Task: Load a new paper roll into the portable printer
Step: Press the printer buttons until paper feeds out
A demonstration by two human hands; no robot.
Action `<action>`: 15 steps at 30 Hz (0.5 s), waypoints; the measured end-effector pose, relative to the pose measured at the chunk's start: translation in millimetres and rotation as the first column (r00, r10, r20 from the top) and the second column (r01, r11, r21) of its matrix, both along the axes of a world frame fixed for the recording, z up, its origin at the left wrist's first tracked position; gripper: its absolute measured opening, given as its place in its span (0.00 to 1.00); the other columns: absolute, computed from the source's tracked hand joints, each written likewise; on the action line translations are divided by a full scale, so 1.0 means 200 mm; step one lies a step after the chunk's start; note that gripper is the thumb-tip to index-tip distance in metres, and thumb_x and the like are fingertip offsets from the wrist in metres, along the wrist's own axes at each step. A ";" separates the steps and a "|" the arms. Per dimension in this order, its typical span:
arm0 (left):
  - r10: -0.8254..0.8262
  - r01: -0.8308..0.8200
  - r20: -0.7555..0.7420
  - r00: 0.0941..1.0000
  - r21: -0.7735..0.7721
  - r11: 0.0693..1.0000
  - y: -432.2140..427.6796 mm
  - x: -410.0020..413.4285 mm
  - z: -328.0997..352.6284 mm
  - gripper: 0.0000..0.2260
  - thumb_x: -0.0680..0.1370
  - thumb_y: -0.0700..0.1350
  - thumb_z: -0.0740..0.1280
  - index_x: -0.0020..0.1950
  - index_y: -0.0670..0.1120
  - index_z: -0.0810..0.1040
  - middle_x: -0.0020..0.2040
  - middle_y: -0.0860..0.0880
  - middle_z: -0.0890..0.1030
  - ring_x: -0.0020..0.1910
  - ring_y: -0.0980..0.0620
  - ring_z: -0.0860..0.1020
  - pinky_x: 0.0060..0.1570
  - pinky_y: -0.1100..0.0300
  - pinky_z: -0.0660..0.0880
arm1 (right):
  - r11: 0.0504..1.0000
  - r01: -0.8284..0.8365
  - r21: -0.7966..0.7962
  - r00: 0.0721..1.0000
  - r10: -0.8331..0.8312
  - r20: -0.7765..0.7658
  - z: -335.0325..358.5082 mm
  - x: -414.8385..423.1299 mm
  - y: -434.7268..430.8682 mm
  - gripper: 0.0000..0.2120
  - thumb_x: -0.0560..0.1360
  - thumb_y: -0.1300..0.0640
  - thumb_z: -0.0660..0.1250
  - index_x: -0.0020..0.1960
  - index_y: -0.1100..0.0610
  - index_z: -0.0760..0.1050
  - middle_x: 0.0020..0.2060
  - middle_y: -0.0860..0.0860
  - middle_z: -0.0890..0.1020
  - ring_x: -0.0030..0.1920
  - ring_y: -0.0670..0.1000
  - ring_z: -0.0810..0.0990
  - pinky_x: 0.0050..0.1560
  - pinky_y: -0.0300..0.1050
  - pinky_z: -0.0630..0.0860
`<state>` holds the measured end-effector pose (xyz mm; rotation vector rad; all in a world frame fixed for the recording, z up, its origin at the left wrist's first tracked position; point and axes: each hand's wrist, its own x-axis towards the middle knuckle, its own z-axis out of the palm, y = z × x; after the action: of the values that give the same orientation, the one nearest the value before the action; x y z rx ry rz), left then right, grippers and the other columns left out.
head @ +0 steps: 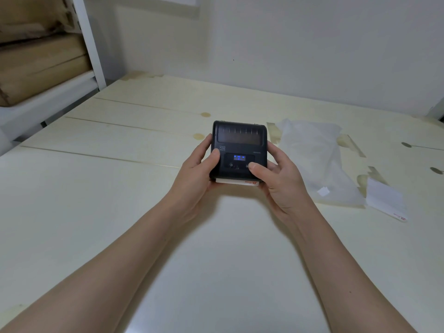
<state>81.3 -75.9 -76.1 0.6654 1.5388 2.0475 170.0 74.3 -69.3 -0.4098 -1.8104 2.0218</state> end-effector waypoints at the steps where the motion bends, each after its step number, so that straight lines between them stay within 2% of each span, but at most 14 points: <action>1: 0.000 0.000 -0.001 1.000 0.002 1.000 0.00 0.00 0.00 0.19 0.85 0.44 0.56 0.75 0.55 0.67 0.67 0.52 0.80 0.61 0.51 0.81 0.57 0.55 0.80 | 1.000 -0.001 -0.003 1.000 0.001 -0.001 0.00 0.00 0.00 0.29 0.73 0.66 0.68 0.72 0.51 0.67 0.55 0.57 0.84 0.59 0.61 0.81 0.64 0.62 0.73; 4: 0.009 -0.009 0.000 1.000 -0.001 1.000 0.00 0.00 0.00 0.19 0.85 0.44 0.56 0.75 0.55 0.67 0.66 0.53 0.80 0.60 0.52 0.82 0.54 0.58 0.81 | 1.000 -0.004 -0.005 1.000 0.004 0.000 0.00 0.00 0.00 0.29 0.74 0.67 0.67 0.72 0.52 0.66 0.55 0.57 0.84 0.58 0.61 0.81 0.64 0.60 0.74; 11: 0.008 -0.008 0.012 1.000 -0.011 1.000 0.00 0.00 0.00 0.19 0.84 0.44 0.57 0.75 0.55 0.67 0.67 0.52 0.80 0.61 0.50 0.81 0.57 0.54 0.80 | 1.000 -0.006 0.001 1.000 0.006 0.001 0.00 0.00 0.00 0.29 0.75 0.68 0.67 0.73 0.52 0.65 0.55 0.58 0.84 0.58 0.60 0.82 0.64 0.59 0.74; 15: 0.021 -0.020 0.034 0.999 -0.023 1.000 0.00 -0.01 -0.01 0.20 0.84 0.45 0.58 0.77 0.54 0.65 0.68 0.51 0.78 0.62 0.49 0.81 0.63 0.46 0.77 | 1.000 -0.010 0.004 1.000 0.010 0.003 0.00 0.00 0.01 0.29 0.74 0.68 0.66 0.72 0.52 0.66 0.55 0.58 0.84 0.57 0.59 0.82 0.64 0.58 0.74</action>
<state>79.4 -75.7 -78.8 0.6056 1.5536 2.0430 169.3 75.3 -69.5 -0.4040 -1.8212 2.0248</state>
